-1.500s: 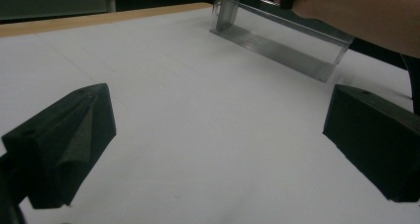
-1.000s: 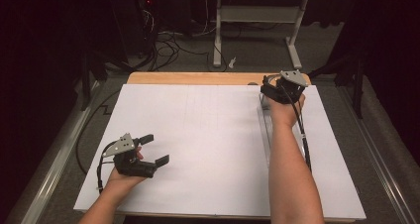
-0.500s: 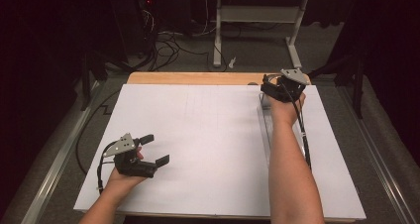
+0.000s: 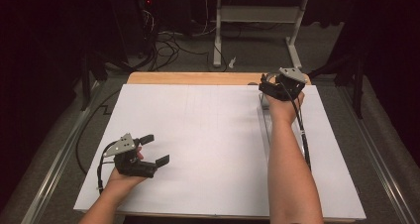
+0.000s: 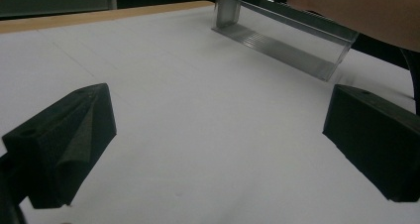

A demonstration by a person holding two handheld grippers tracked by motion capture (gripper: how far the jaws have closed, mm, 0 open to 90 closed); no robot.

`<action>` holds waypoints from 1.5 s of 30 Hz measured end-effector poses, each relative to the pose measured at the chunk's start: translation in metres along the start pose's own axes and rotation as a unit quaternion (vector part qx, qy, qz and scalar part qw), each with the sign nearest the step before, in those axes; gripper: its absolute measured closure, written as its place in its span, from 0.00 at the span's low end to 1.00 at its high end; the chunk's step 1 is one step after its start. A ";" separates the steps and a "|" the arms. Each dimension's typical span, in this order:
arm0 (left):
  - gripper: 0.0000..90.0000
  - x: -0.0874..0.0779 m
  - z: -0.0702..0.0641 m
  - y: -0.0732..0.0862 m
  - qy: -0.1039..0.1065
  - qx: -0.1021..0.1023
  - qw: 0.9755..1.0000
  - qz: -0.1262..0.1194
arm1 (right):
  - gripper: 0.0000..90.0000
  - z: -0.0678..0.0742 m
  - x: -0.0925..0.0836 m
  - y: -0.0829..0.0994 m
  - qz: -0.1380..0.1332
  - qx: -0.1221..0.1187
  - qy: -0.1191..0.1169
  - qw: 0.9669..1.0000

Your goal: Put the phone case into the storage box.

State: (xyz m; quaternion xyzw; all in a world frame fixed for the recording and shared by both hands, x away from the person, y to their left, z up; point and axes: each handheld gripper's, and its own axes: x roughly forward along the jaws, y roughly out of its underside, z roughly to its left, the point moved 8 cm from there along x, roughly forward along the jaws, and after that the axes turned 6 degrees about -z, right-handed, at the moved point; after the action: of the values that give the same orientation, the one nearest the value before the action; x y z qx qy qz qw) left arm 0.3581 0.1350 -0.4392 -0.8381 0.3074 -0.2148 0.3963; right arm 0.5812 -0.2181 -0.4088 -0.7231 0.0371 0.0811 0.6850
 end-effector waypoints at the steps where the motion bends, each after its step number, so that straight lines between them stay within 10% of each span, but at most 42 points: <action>1: 0.01 0.000 0.000 0.000 0.000 0.000 1.000 0.000 | 0.06 0.000 0.000 0.001 0.002 0.002 0.000 1.000; 45: 0.01 0.007 0.006 0.010 -0.022 0.017 0.999 0.017 | 0.00 0.002 -0.015 -0.003 0.007 0.010 -0.027 1.000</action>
State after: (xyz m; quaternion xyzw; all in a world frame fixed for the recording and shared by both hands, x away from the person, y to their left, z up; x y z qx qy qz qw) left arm 0.3632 0.1289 -0.4503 -0.8306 0.3087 -0.1947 0.4207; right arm 0.5667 -0.2171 -0.4034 -0.7134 0.0247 0.1048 0.6924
